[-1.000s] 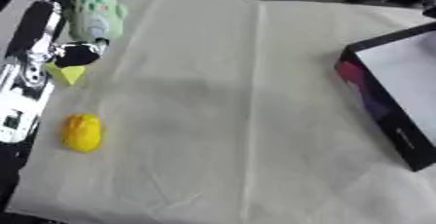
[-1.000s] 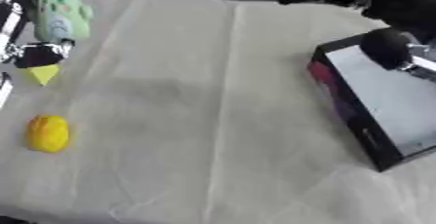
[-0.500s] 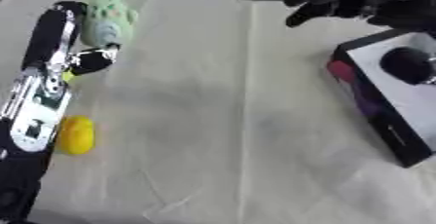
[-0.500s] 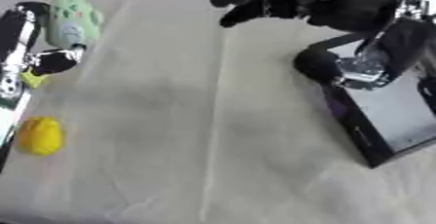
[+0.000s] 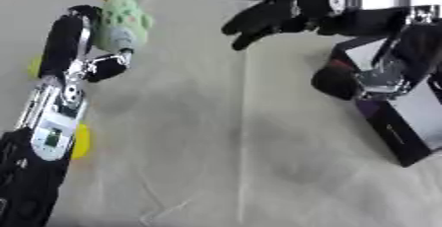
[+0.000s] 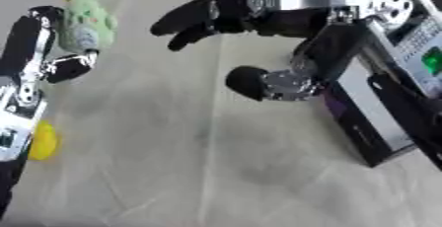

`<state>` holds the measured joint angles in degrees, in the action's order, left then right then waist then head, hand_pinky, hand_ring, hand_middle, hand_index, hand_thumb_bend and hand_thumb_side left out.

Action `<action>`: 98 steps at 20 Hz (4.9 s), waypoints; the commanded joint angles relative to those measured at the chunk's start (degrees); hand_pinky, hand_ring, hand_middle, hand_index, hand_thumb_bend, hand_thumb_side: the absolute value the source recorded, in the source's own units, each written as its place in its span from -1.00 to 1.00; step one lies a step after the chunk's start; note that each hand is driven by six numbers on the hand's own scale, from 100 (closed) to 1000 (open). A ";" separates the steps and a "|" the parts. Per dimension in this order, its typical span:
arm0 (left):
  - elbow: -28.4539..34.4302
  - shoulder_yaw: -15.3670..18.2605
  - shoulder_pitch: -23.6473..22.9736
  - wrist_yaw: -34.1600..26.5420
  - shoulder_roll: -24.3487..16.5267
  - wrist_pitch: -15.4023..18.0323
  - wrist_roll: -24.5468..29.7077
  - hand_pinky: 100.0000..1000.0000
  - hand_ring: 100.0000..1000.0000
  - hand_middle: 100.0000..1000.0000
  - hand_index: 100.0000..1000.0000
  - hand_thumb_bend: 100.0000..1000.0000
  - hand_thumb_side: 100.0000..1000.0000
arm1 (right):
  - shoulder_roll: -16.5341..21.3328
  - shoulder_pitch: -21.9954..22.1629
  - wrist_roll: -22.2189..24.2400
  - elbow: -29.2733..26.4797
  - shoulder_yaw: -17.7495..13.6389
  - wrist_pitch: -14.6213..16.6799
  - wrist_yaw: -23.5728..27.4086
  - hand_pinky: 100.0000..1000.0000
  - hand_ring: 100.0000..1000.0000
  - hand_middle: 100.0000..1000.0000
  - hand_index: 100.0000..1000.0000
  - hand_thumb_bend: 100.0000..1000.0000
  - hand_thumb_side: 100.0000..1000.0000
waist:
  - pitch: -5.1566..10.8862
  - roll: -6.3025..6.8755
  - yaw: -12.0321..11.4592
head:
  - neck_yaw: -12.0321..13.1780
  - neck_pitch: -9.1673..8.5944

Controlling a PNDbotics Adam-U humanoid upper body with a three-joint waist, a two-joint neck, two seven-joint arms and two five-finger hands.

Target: Pick up the objects with one hand, pass them to the other hand, and then place them into the box on the other side of the table.

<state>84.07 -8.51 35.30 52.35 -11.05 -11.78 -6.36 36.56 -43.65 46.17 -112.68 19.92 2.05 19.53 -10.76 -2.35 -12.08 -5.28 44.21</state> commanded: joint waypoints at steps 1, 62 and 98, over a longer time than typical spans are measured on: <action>1.32 -0.45 1.25 1.95 0.79 0.78 -0.78 0.46 0.25 0.00 -0.14 -0.94 -1.00 | -0.58 -2.12 -2.03 1.56 0.56 -0.59 -2.91 1.00 0.90 1.00 1.00 -1.00 -0.17 | 1.66 -0.65 -0.35 | -0.79 -0.09; 0.42 -9.13 4.37 15.34 12.81 5.91 -6.32 0.41 0.16 -0.13 -0.06 -0.68 -1.00 | -10.86 -8.47 -8.71 31.02 3.31 4.99 -27.02 1.00 0.92 1.00 1.00 -1.00 0.30 | -1.97 -0.40 -9.41 | -13.57 -0.09; -0.92 -9.68 3.60 10.23 12.91 0.23 -7.47 0.37 0.06 -0.17 -0.03 -0.54 -1.00 | -7.78 -9.87 -14.60 27.15 1.36 6.24 -21.87 1.00 0.92 1.00 1.00 -1.00 -0.57 | -2.37 -0.33 -8.69 | -13.87 -0.09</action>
<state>82.62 -18.21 38.27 62.84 1.64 -11.26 -13.76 27.50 -52.07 31.97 -84.13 22.13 8.29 -2.80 -13.09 -2.42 -20.84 -19.04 44.23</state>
